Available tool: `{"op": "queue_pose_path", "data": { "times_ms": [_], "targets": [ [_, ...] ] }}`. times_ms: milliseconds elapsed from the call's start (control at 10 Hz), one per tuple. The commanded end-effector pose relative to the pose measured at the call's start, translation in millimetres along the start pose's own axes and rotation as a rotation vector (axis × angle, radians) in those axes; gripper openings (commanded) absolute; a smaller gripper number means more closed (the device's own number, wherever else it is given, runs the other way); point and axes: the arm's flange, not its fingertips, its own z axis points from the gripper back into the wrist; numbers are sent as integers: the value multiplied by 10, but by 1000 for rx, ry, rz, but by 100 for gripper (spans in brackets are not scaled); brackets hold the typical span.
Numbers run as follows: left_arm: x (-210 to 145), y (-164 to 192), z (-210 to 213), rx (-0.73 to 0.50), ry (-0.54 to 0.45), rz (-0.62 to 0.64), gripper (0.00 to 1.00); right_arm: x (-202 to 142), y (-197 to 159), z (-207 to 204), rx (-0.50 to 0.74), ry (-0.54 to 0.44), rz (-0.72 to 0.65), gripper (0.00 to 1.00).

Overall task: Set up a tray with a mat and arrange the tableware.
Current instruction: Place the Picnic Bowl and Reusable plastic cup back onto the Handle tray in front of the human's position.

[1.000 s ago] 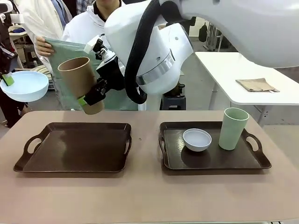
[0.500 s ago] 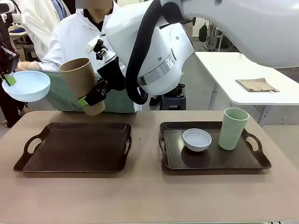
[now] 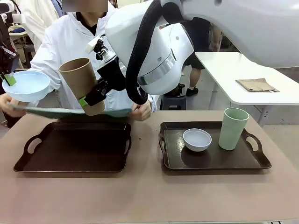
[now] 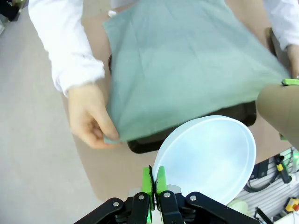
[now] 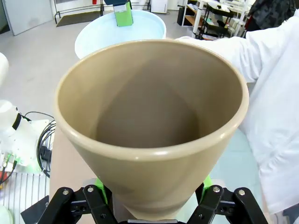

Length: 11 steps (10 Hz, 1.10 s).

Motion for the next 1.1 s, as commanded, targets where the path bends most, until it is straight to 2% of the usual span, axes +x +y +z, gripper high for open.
{"op": "queue_pose_path", "data": {
  "times_ms": [0,1000],
  "targets": [
    [5,-6,-22,2,-17,1,0,13,-6,-13,-7,-10,9,3],
    [5,-6,-22,2,-17,1,0,13,-6,-13,-7,-10,9,3]
  ]
}}
